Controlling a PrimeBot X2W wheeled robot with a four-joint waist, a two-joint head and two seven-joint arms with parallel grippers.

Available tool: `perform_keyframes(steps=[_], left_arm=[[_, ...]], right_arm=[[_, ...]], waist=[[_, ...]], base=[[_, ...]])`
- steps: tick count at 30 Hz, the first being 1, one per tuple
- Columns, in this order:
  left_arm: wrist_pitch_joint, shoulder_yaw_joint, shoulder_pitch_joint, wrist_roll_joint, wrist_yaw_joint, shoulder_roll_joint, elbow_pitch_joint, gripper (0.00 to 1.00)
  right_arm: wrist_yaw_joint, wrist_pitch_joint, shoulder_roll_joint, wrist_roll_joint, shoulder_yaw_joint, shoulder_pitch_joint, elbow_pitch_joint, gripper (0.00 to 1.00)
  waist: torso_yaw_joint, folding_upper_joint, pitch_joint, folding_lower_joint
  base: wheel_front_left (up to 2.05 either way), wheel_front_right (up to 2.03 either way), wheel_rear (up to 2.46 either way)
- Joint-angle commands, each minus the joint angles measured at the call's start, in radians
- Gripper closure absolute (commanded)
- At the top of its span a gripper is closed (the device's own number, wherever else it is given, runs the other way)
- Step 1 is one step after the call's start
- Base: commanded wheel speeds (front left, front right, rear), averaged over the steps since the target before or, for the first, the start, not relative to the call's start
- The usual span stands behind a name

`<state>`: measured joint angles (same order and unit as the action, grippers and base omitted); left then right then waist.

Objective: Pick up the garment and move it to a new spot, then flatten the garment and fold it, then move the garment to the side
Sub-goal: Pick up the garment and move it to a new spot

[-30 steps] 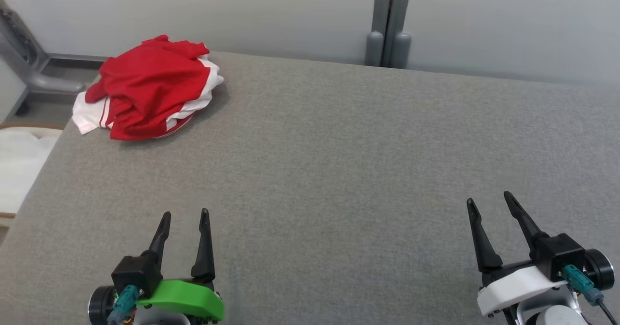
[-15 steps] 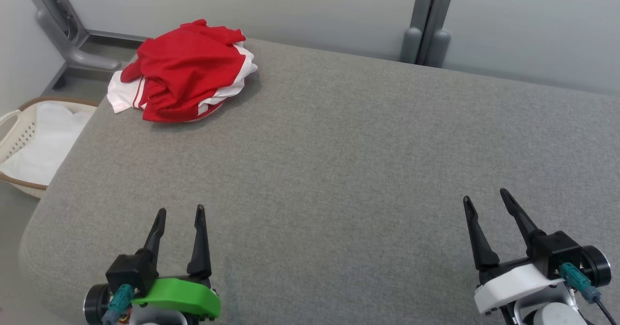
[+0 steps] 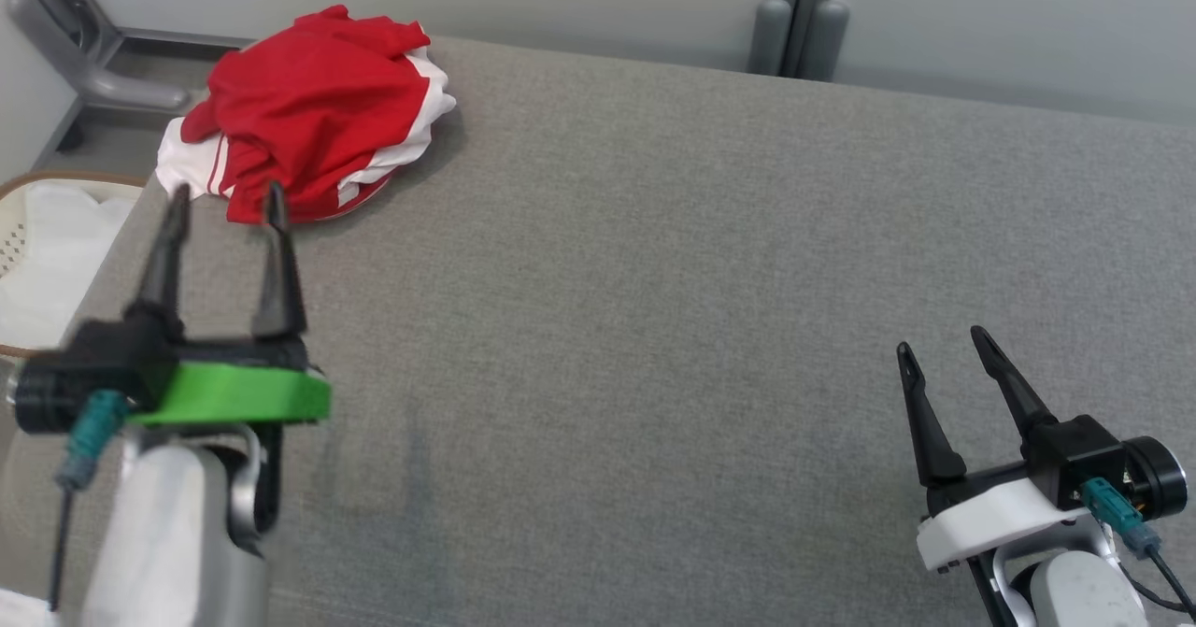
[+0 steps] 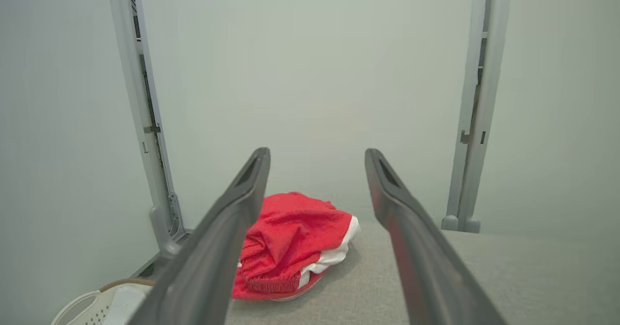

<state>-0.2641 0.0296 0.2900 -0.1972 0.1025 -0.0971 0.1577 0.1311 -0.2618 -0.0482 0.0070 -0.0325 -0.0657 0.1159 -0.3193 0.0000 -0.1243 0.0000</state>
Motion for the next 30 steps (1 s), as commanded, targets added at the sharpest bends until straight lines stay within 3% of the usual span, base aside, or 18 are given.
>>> perform_keyframes(steps=[1, 8, 16, 24, 30], left_arm=[[-0.001, -0.023, 0.067, -0.002, 0.006, -0.026, -0.006, 0.0], [0.0, -0.087, 0.334, -0.014, 0.021, -0.17, 0.087, 0.0], [0.056, -0.129, 0.518, -0.068, 0.026, -0.293, 0.367, 0.0], [0.129, -0.134, 0.562, -0.094, 0.015, -0.307, 0.619, 0.0], [0.119, -0.136, 0.575, -0.101, -0.006, -0.311, 0.757, 0.0]], right_arm=[[-0.001, -0.005, -0.004, -0.012, 0.001, -0.018, -0.007, 0.0], [-0.001, -0.005, -0.004, -0.042, 0.033, -0.075, -0.02, 0.0], [-0.001, -0.005, -0.004, -0.061, 0.072, -0.162, -0.039, 0.0], [-0.001, -0.005, -0.004, -0.076, 0.068, -0.196, -0.054, 0.0], [-0.001, -0.005, -0.004, -0.081, 0.069, -0.196, -0.057, 0.0]], waist=[[0.025, 0.0, -0.037, 0.0], [0.095, 0.0, -0.145, 0.0], [0.19, 0.0, -0.295, 0.0], [0.22, 0.0, -0.397, 0.0], [0.213, 0.0, -0.422, 0.0]], base=[[0.0, 0.0, 0.0], [0.0, 0.0, 0.0], [0.0, 0.0, 0.0], [0.0, 0.0, 0.0], [0.0, 0.0, 0.0]])
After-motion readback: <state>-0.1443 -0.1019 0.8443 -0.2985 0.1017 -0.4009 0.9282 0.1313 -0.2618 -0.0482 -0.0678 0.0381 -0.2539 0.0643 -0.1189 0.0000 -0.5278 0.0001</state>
